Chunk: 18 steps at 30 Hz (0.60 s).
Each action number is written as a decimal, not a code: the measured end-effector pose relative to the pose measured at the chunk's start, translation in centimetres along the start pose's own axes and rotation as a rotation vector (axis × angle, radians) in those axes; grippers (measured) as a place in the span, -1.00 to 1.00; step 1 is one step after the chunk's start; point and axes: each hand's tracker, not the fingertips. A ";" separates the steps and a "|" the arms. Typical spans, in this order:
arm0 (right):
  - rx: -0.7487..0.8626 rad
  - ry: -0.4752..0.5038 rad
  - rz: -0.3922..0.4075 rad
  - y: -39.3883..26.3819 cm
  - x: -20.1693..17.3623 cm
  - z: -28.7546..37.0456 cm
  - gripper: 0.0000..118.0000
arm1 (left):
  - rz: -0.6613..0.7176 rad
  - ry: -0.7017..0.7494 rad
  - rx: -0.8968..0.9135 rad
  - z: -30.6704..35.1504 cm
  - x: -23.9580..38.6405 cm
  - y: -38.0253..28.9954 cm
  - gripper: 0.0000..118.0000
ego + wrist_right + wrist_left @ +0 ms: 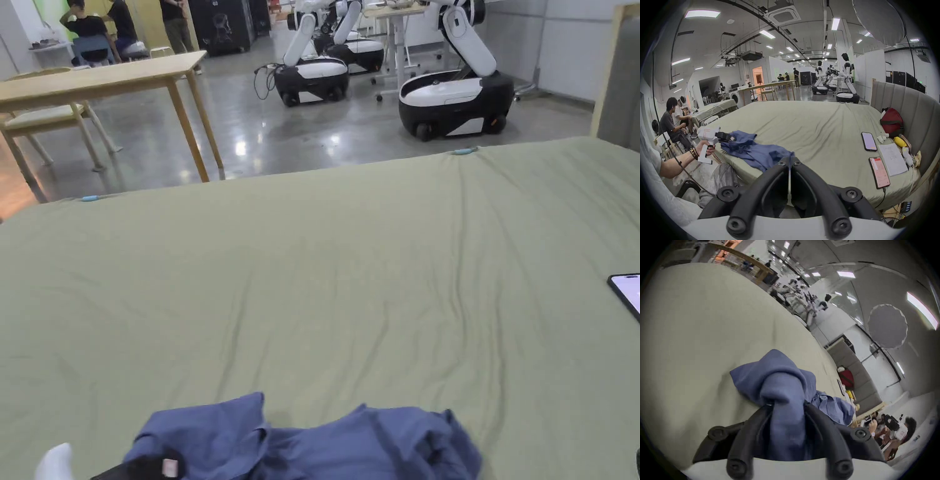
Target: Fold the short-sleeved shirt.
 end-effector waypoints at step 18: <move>-0.013 -0.005 0.001 -0.9 0.8 1.1 -0.94 | -0.249 -0.182 -0.211 -10.2 17.6 -5.1 -0.67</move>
